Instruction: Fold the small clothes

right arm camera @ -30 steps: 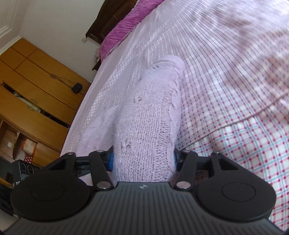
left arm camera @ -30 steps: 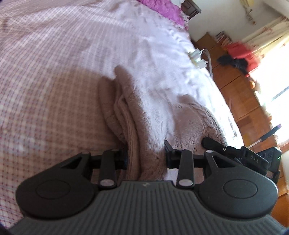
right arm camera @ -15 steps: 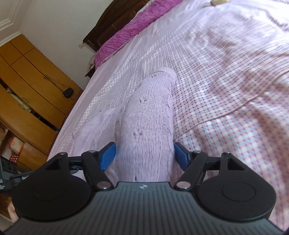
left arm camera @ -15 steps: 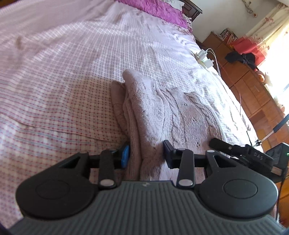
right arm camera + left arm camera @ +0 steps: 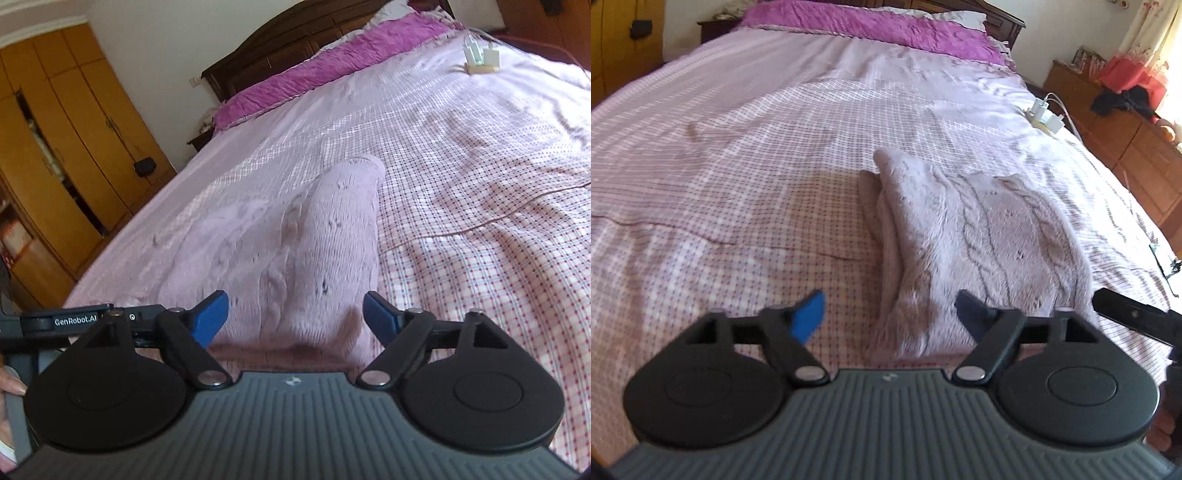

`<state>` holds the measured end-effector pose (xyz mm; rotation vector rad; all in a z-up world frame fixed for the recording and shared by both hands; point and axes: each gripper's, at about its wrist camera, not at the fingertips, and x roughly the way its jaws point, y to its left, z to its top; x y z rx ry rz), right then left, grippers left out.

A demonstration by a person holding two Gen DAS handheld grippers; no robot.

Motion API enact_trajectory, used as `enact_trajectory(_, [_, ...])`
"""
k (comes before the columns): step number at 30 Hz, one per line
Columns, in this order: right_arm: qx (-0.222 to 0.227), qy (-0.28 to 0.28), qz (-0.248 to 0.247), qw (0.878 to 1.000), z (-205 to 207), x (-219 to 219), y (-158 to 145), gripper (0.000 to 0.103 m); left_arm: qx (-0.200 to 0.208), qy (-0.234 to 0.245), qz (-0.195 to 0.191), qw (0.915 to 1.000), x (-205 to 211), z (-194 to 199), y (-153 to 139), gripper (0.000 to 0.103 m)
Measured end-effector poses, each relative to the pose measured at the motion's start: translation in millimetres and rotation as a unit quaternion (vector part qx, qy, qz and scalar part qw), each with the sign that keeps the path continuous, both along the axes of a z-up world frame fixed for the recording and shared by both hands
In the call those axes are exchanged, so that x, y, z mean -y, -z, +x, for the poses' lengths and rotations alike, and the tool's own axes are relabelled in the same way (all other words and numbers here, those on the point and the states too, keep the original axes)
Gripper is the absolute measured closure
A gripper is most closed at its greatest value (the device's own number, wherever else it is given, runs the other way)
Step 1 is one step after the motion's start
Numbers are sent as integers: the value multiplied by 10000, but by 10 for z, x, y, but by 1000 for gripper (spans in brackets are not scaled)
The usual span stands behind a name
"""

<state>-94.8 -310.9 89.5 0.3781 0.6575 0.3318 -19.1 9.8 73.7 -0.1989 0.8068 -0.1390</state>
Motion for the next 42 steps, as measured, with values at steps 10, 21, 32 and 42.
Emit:
enact_trajectory(10, [-199, 172, -796, 9965, -57, -196, 289, 0, -110, 6, 504, 9987, 250, -258, 192, 19])
enact_trajectory(21, [-353, 176, -1093, 9932, -7, -272, 496, 0, -478, -28, 818, 9955, 418, -261, 452, 19])
enact_trajectory(32, [-380, 249, -1055, 9934, 14, -267, 538, 0, -423, -20, 1077, 9933, 522, -305, 490, 19])
enact_trajectory(42, [-359, 241, -1074, 9933, 8, -267, 553, 0, -417, 0, 1069, 9934, 520, -299, 496, 19])
